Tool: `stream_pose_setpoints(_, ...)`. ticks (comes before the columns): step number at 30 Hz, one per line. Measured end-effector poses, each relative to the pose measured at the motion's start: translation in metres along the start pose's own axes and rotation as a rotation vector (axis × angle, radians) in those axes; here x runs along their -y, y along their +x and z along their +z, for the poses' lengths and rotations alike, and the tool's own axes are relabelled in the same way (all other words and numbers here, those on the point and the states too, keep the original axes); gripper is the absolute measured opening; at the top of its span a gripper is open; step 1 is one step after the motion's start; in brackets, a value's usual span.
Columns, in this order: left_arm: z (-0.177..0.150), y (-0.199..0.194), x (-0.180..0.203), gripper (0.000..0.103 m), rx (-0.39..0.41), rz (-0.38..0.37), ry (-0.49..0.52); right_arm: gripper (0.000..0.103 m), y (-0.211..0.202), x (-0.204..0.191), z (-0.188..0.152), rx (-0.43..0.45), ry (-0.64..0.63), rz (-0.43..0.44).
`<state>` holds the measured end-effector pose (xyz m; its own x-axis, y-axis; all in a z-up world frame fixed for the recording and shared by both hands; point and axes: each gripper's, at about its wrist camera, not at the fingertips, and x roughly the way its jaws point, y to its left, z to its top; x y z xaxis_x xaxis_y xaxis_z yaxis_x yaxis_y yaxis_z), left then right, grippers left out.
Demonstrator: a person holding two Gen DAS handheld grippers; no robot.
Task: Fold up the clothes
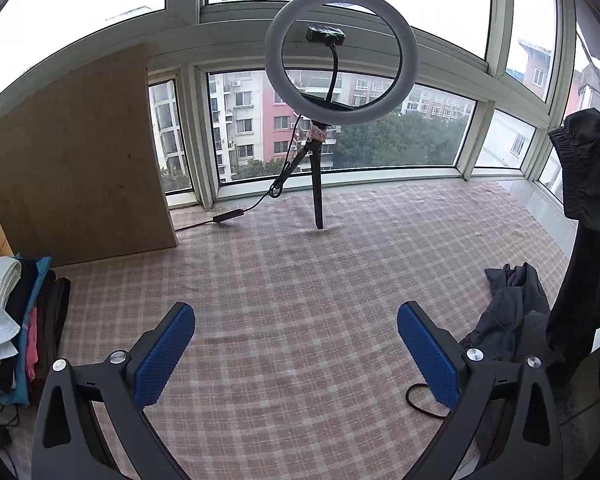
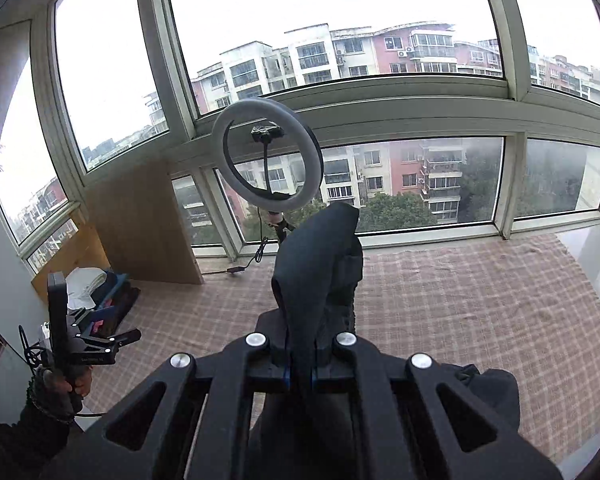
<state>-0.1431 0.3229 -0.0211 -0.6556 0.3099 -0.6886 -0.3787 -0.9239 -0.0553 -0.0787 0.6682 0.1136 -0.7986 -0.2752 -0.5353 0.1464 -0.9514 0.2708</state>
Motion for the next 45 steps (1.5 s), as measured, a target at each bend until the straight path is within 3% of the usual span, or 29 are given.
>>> stream_pose_setpoints(1,-0.002,0.0,-0.007,0.102,-0.003,0.013,-0.011,0.009,0.022,-0.014,0.013,-0.016,-0.009,0.059)
stream_pose_setpoints(2,-0.005,0.001,-0.013,0.102,-0.011,0.026,-0.022,0.019,0.046,-0.025,0.023,-0.062,-0.023,0.092)
stream_pose_setpoints(3,-0.008,0.001,-0.018,0.102,-0.02,0.035,-0.026,0.03,0.065,-0.032,0.025,-0.117,-0.032,0.065)
stream_pose_setpoints(5,-0.016,0.001,-0.025,0.102,-0.033,0.046,-0.027,0.036,0.089,-0.037,0.017,-0.196,-0.04,-0.02)
stream_pose_setpoints(7,-0.025,0.002,-0.029,0.102,-0.051,0.053,-0.021,0.044,0.076,-0.021,-0.006,-0.189,-0.038,-0.038)
stream_pose_setpoints(9,-0.033,0.006,-0.03,0.102,-0.077,0.049,-0.015,0.068,0.055,0.009,-0.038,-0.179,-0.014,-0.106)
stream_pose_setpoints(12,-0.041,0.015,-0.021,0.102,-0.114,0.027,0.007,0.069,0.024,0.066,-0.113,-0.218,0.069,-0.26)
stream_pose_setpoints(15,-0.045,0.026,-0.006,0.102,-0.146,0.0,0.038,0.069,0.001,0.115,-0.2,-0.341,0.231,-0.333)
stream_pose_setpoints(17,-0.047,0.032,0.007,0.102,-0.162,-0.027,0.061,0.069,-0.009,0.136,-0.25,-0.405,0.339,-0.341)
stream_pose_setpoints(20,-0.045,0.04,0.024,0.102,-0.182,-0.071,0.089,0.069,-0.01,0.146,-0.3,-0.433,0.433,-0.319)
stream_pose_setpoints(23,-0.042,0.042,0.035,0.102,-0.189,-0.103,0.106,0.066,-0.001,0.141,-0.321,-0.402,0.464,-0.247)
stream_pose_setpoints(24,-0.04,0.041,0.036,0.102,-0.187,-0.11,0.109,0.034,0.003,0.138,-0.321,-0.394,0.468,-0.221)
stream_pose_setpoints(25,-0.039,0.038,0.036,0.102,-0.18,-0.11,0.111,0.013,0.007,0.135,-0.317,-0.394,0.48,-0.196)
stream_pose_setpoints(26,-0.038,0.034,0.033,0.102,-0.168,-0.104,0.113,0.004,0.008,0.132,-0.309,-0.372,0.5,-0.172)
stream_pose_setpoints(30,-0.037,0.013,0.002,0.102,-0.123,-0.059,0.079,0.004,0.012,0.103,-0.249,-0.23,0.525,-0.012)
stream_pose_setpoints(35,-0.043,-0.014,-0.054,0.102,-0.062,0.015,-0.007,0.004,0.06,-0.003,-0.138,-0.177,0.277,0.179)
stream_pose_setpoints(38,-0.051,-0.021,-0.087,0.102,-0.05,0.039,-0.071,0.011,0.135,-0.079,-0.095,-0.307,0.115,0.289)
stream_pose_setpoints(41,-0.062,-0.018,-0.107,0.102,-0.08,0.041,-0.107,0.021,0.168,-0.114,-0.074,-0.402,0.078,0.257)
stream_pose_setpoints(43,-0.071,-0.014,-0.11,0.102,-0.104,0.039,-0.101,0.038,0.155,-0.109,-0.075,-0.366,0.069,0.235)
stream_pose_setpoints(45,-0.079,-0.005,-0.104,0.102,-0.139,0.024,-0.084,0.067,0.132,-0.089,-0.087,-0.298,0.058,0.154)
